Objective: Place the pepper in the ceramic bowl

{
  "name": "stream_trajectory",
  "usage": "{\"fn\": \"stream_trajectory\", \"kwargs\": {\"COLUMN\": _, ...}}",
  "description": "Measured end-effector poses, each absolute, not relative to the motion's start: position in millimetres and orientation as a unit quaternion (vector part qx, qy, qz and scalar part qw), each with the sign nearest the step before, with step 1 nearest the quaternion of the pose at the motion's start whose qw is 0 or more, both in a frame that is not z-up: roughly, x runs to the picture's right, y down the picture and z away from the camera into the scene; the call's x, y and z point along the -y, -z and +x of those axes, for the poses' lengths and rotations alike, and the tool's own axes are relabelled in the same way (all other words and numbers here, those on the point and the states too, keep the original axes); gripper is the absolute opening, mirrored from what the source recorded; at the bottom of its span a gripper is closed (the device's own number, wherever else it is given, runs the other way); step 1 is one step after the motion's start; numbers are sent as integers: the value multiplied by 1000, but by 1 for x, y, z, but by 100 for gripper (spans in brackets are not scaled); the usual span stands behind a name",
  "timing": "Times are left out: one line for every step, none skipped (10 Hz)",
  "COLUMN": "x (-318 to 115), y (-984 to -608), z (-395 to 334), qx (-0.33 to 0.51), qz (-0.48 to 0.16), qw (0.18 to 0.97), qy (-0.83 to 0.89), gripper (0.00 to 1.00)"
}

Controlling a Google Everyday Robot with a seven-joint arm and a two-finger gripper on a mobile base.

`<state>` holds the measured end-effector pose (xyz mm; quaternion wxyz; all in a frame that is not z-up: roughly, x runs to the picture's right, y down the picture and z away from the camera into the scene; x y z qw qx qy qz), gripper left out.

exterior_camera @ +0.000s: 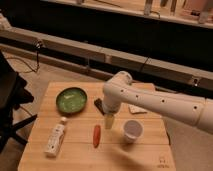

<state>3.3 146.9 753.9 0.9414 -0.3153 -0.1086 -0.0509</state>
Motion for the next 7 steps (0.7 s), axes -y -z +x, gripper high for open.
{"fn": "stream_trajectory", "kwargs": {"x": -156, "y": -750, "z": -4, "qx": 133, "qz": -321, "qw": 930, "qy": 123, "gripper": 80}}
{"fn": "stream_trajectory", "kwargs": {"x": -165, "y": -747, "z": -7, "qx": 149, "qz": -324, "qw": 919, "qy": 169, "gripper": 80}}
{"fn": "stream_trajectory", "kwargs": {"x": -173, "y": -746, "z": -11, "qx": 163, "qz": -324, "qw": 912, "qy": 194, "gripper": 80}}
{"fn": "stream_trajectory", "kwargs": {"x": -182, "y": -746, "z": -11, "qx": 169, "qz": -319, "qw": 911, "qy": 198, "gripper": 80}}
{"fn": "stream_trajectory", "kwargs": {"x": -189, "y": -747, "z": -16, "qx": 174, "qz": -312, "qw": 911, "qy": 206, "gripper": 80}}
{"fn": "stream_trajectory", "kwargs": {"x": -195, "y": -748, "z": -20, "qx": 175, "qz": -306, "qw": 911, "qy": 213, "gripper": 80}}
{"fn": "stream_trajectory", "kwargs": {"x": -203, "y": -750, "z": -25, "qx": 177, "qz": -300, "qw": 911, "qy": 220, "gripper": 80}}
